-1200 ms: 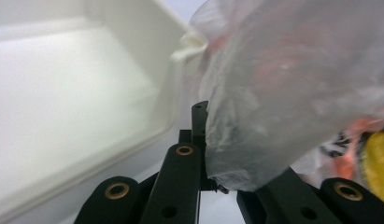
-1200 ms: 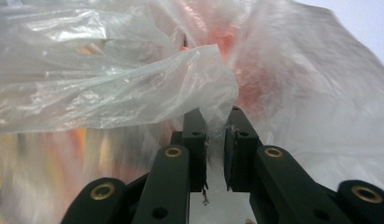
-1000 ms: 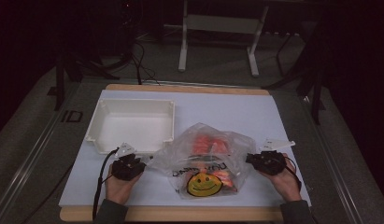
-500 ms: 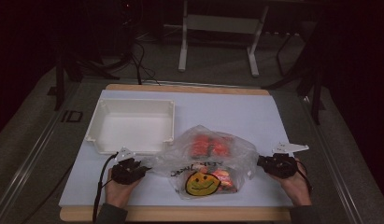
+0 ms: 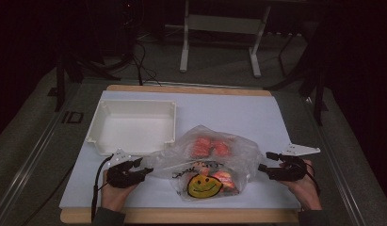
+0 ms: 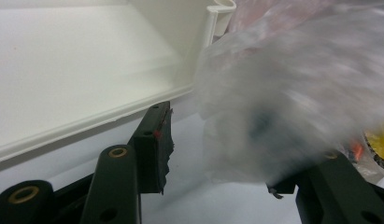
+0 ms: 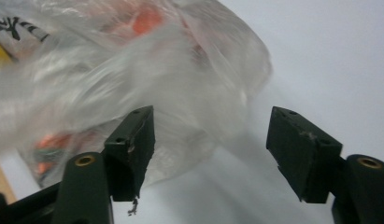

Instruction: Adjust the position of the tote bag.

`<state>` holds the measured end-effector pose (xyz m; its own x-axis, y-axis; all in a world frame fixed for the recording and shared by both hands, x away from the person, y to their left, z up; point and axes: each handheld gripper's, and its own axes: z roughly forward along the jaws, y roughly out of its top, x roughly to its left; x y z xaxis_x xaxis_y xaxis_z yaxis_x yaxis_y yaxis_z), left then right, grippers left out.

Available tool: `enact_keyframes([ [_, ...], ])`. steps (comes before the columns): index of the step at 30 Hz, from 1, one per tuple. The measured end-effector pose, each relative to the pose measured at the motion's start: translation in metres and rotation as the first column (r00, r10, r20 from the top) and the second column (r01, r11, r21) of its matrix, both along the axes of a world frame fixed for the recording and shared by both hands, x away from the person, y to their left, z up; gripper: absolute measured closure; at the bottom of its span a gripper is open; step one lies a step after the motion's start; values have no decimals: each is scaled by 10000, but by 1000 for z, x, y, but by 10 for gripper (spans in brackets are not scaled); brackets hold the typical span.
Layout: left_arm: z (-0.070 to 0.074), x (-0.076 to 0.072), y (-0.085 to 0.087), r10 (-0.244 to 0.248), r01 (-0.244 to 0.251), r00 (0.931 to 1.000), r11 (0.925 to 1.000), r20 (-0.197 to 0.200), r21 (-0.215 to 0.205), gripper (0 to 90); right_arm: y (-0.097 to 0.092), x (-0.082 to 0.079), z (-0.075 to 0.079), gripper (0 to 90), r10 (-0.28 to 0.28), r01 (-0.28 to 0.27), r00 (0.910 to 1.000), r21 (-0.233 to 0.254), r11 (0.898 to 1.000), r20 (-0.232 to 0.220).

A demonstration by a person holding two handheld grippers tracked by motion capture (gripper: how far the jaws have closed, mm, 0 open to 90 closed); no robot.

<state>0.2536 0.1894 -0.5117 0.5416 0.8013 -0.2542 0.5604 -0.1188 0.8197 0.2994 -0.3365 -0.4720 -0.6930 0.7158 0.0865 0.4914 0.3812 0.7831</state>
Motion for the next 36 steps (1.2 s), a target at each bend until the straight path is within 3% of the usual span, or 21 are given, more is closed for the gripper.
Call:
enact_keyframes([
  [4,3,-3,1,-58,58,9999,10000,141,-68,504,-8,-1,6,364,-301,299,9992,108,9995,274],
  [6,5,-5,1,-94,96,9997,9999,212,-90,505,-11,-2,12,448,-435,422,9976,263,9988,535],
  [10,8,-10,-1,-282,282,9991,9996,315,-4,525,-12,-5,26,701,-779,726,9925,583,9957,941],
  [14,11,-15,-5,-486,483,9980,9988,415,86,556,-5,-7,38,837,-832,733,9877,779,9943,1327],
  [17,13,-19,-7,-592,584,9971,9981,479,188,575,7,-7,42,858,-535,411,9886,897,9951,1406],
  [23,13,-29,-6,-694,681,9961,9974,545,251,587,42,-13,44,854,442,-509,9887,432,9978,1431],
  [27,15,-30,-4,-703,693,9960,9974,547,201,569,62,-16,42,855,1018,-1047,9866,164,9944,1276],
  [31,16,-27,-4,-651,648,9964,9979,537,65,503,77,-14,37,855,1550,-1546,9831,-111,9879,975],
  [36,19,-27,-6,-490,485,9960,9988,746,86,314,91,-8,28,854,1781,-1760,9816,-342,9838,689],
])
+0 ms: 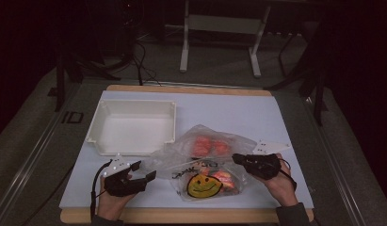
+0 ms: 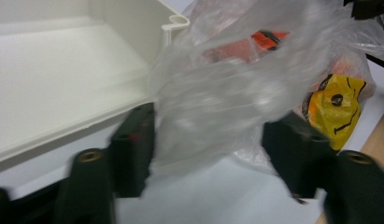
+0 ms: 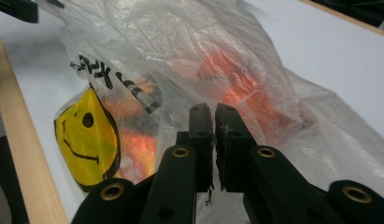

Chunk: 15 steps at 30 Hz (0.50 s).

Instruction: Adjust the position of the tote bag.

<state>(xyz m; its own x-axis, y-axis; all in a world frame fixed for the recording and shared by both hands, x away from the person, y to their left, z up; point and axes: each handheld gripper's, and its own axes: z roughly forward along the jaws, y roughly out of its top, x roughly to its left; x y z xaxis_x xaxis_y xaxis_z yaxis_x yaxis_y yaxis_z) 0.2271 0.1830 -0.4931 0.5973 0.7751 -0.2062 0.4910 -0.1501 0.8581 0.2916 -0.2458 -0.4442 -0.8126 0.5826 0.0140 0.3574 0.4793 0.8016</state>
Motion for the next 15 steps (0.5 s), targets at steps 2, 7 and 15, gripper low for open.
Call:
enact_keyframes([
  [2,1,-1,0,-116,117,9999,9999,70,-98,286,3,3,-2,854,25,-25,10000,2,10000,-69],
  [7,4,-7,0,-130,138,9990,9997,421,-182,282,8,6,-5,852,11,-13,9999,-132,9999,-165],
  [15,15,-15,5,-125,232,9878,9974,1551,-678,334,10,7,-8,849,17,-20,9998,-160,9999,-181],
])
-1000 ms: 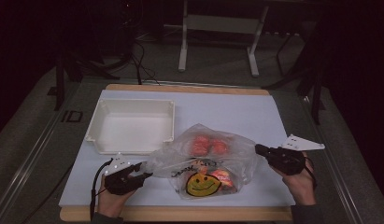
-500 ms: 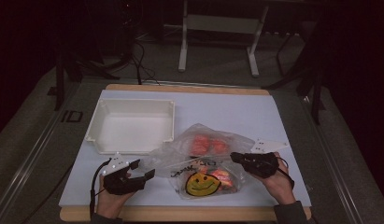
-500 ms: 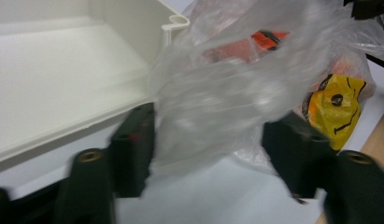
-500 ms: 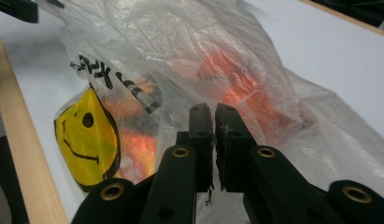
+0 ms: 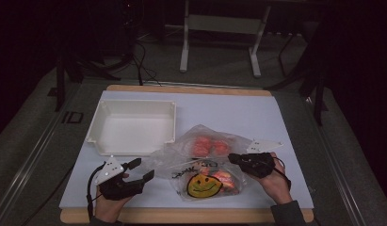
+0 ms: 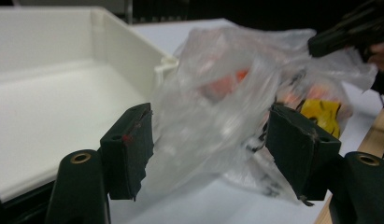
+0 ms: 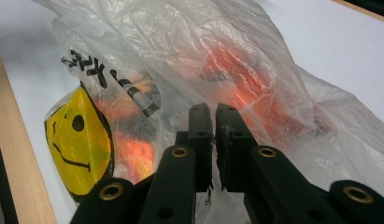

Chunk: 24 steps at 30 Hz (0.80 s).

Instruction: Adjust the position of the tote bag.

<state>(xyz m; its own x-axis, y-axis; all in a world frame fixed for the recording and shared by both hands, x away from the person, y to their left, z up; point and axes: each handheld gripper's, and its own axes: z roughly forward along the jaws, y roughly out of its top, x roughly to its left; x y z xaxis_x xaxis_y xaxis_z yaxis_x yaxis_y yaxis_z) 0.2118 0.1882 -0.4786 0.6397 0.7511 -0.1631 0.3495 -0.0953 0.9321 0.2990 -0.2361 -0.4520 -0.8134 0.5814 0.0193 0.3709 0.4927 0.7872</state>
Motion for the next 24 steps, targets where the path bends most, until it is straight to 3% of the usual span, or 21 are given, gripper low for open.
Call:
enact_keyframes([
  [3,5,0,-3,-221,221,9992,9998,325,21,338,-1,0,-1,848,-6,6,10000,14,10000,-18],
  [9,11,7,-18,-545,505,9967,9965,603,672,315,0,0,-3,839,24,-24,10000,6,10000,-57],
  [10,13,16,-31,-544,451,9963,9901,669,1332,327,1,0,-4,823,112,-112,9998,-11,9999,-139],
  [12,12,26,-40,-198,100,9988,9779,449,2090,406,3,0,-4,810,203,-204,9996,-56,9998,-205],
  [14,9,36,-43,-283,231,9994,9725,190,2316,525,4,0,-5,788,269,-271,9994,-89,9996,-210],
  [16,7,44,-44,59,-62,10000,9674,19,2532,642,5,0,-6,758,274,-277,9993,-133,9995,-269],
  [20,5,54,-40,547,-494,9984,9700,-158,2382,777,6,1,-8,665,215,-223,9994,-282,9994,-275],
  [24,5,61,-30,1101,-991,9928,9759,-468,1944,822,9,3,-11,576,124,-139,9993,-417,9990,-355],
])
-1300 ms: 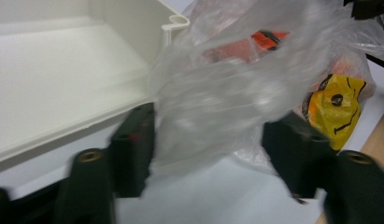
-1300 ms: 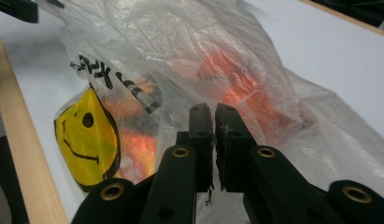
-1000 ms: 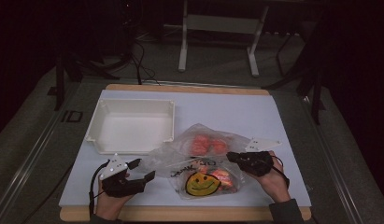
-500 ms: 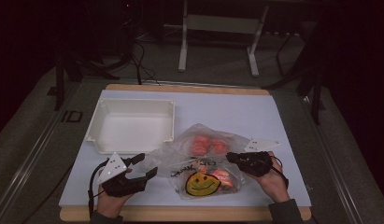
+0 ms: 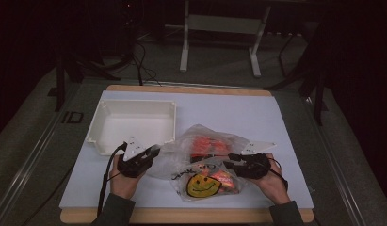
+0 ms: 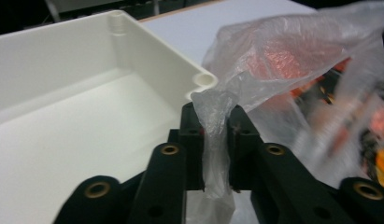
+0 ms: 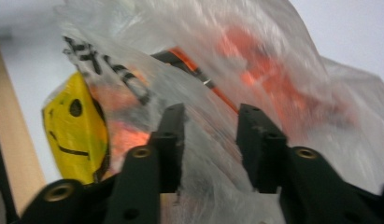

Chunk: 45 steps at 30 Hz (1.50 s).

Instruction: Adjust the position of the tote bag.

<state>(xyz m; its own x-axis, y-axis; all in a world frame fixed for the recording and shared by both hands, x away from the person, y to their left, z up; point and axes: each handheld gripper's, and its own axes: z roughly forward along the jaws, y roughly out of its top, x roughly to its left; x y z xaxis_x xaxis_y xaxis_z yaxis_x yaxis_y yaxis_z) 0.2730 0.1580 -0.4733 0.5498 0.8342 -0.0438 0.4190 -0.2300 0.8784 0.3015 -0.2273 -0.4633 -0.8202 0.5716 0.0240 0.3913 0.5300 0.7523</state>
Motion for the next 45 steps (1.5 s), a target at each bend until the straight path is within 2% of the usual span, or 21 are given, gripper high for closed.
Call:
enact_keyframes([
  [4,0,2,5,243,-245,9996,9995,-111,-196,842,2,4,-4,515,-124,123,9999,-78,9999,-41],
  [8,-1,4,8,330,-335,9993,9990,-175,-293,850,5,10,-9,473,-26,17,9993,-245,9997,-377],
  [9,-1,4,8,371,-375,9992,9989,-169,-291,851,5,11,-11,484,21,-33,9988,-245,9997,-492],
  [12,-1,5,11,508,-513,9985,9982,-196,-295,856,5,11,-12,648,295,-312,9964,-193,9993,-798],
  [14,-1,6,14,659,-668,9975,9971,-262,-354,860,3,8,-11,742,532,-555,9956,-280,9981,-770],
  [17,-2,6,20,888,-902,9955,9949,-319,-458,862,-3,0,-11,821,848,-892,9935,-552,9945,-762],
  [21,-3,8,30,1300,-1326,9906,9892,-432,-629,866,-15,-8,-13,867,914,-996,9925,-1038,9896,-806],
  [25,-5,9,43,1763,-1808,9824,9804,-614,-780,868,-28,-14,-16,878,797,-910,9927,-1284,9875,-903],
  [27,-5,9,44,1833,-1879,9809,9794,-651,-737,867,-30,-15,-17,881,738,-857,9928,-1295,9879,-941],
  [29,-5,8,44,1584,-1633,9849,9841,-705,-701,804,-37,-17,-19,882,641,-779,9924,-1340,9879,-1046],
  [30,-4,7,43,1447,-1496,9874,9856,-646,-790,736,-37,-18,-19,880,630,-764,9929,-1352,9879,-1009],
  [32,-1,3,40,1136,-1163,9930,9882,-328,-996,633,-36,-19,-17,862,617,-737,9936,-1276,9891,-950],
  [35,2,-2,35,819,-826,9966,9890,-100,-1224,538,-33,-18,-12,809,689,-765,9948,-1028,9918,-754],
  [38,5,-4,33,714,-694,9974,9899,121,-1239,459,-31,-17,-6,724,591,-635,9966,-771,9950,-573],
  [40,6,-4,34,605,-584,9981,9894,117,-1332,405,-29,-16,-3,693,566,-594,9973,-614,9963,-465],
  [43,8,-7,35,635,-591,9975,9907,323,-1223,328,-28,-15,-1,646,507,-525,9980,-491,9974,-376],
  [45,8,-10,36,868,-812,9952,9902,455,-1134,273,-27,-15,1,625,465,-475,9986,-388,9981,-268],
])
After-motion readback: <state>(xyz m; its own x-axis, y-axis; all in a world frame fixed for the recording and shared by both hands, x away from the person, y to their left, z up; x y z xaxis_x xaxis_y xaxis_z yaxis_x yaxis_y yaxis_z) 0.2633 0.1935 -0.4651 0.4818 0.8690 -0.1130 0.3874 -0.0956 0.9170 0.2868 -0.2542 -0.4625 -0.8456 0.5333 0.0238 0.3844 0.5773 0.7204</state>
